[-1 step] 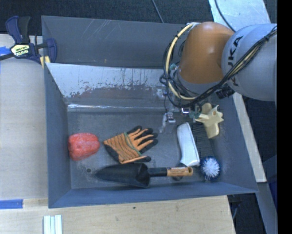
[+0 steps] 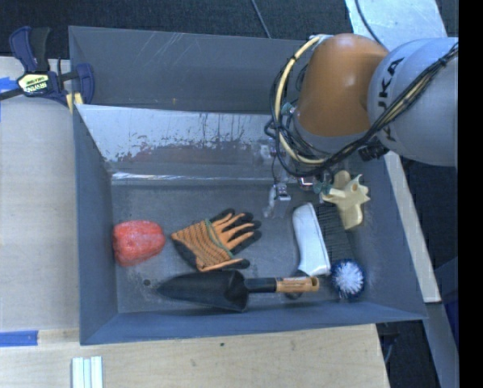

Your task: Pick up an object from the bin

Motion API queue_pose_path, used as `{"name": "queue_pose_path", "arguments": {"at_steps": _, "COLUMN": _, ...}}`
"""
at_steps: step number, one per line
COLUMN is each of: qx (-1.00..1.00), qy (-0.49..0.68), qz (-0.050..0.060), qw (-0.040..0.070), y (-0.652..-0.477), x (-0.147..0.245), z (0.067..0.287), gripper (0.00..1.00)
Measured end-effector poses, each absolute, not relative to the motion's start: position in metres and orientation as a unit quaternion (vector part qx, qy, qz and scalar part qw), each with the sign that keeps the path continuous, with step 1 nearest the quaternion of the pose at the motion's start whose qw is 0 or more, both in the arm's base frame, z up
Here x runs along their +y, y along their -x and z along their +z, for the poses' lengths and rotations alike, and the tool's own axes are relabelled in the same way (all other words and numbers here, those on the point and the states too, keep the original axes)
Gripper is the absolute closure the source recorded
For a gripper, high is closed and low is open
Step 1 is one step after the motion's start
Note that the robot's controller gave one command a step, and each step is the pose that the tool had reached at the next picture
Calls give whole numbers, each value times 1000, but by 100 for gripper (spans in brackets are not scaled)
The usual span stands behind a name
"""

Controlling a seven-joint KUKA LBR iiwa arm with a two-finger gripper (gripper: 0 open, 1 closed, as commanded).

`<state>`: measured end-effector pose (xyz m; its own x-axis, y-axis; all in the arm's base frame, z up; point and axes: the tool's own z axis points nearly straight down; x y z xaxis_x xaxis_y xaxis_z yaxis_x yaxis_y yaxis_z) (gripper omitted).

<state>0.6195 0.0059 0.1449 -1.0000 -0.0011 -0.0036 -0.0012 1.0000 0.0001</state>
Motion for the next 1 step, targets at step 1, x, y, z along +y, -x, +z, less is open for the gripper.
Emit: {"name": "queue_pose_path", "arguments": {"at_steps": 1, "qx": 991, "qy": 131, "qz": 0, "qw": 1, "y": -599, "x": 43, "z": 70, "gripper": 0}}
